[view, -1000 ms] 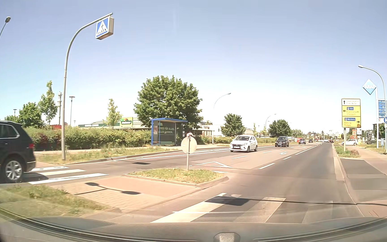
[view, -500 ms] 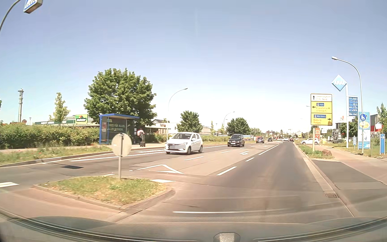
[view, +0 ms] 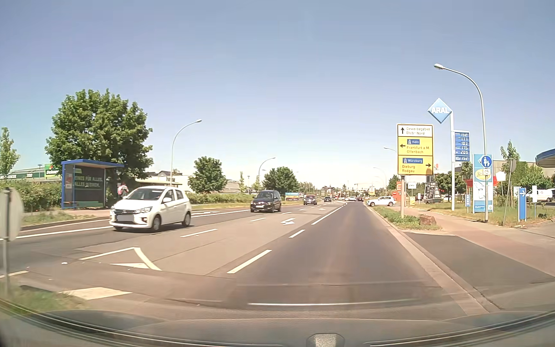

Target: Follow the waypoints while adhering to traffic rules and regulations

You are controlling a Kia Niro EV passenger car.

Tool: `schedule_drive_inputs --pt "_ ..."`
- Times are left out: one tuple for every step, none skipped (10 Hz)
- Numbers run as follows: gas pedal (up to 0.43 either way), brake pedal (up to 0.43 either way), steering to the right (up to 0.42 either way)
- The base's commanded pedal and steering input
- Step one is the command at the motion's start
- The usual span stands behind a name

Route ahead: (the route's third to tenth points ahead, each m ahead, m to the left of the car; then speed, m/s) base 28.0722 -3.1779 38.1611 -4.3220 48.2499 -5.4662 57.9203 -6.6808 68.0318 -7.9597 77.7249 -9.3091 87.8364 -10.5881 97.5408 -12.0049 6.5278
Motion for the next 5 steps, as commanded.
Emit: schedule_drive_inputs --pt "0.189 0.024 0.127" --pt "0.189 0.024 0.108" --pt "0.189 0.03 0.088" --pt "0.189 0.03 0.072" --pt "0.189 0.024 0.061"
